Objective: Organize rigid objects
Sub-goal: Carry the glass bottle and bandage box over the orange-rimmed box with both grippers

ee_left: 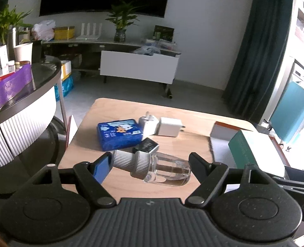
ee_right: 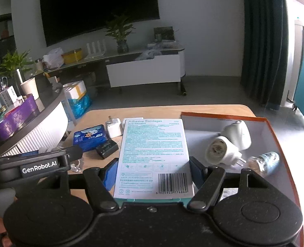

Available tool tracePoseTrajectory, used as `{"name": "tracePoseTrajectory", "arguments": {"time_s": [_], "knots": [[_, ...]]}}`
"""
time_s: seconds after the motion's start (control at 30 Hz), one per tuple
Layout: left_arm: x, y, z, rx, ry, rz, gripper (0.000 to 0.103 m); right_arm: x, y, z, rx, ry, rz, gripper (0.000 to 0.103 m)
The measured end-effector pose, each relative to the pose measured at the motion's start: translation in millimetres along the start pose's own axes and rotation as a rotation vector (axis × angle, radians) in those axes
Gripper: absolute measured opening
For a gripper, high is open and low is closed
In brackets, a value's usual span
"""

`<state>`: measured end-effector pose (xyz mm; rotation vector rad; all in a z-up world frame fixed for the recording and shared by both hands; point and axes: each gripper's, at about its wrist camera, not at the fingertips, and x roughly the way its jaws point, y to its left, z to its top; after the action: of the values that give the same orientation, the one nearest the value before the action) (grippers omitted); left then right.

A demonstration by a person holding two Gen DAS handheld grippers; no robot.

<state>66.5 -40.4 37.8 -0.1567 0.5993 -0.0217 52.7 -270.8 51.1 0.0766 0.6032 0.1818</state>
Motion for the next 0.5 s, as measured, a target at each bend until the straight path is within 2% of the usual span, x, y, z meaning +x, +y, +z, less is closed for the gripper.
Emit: {"name": "tracePoseTrajectory", "arguments": {"time_s": [0.5], "knots": [[-10, -25, -8, 0.049, 0.005, -0.041, 0.082, -26, -20, -15, 0.031, -0.014, -0.028, 0.084]]}}
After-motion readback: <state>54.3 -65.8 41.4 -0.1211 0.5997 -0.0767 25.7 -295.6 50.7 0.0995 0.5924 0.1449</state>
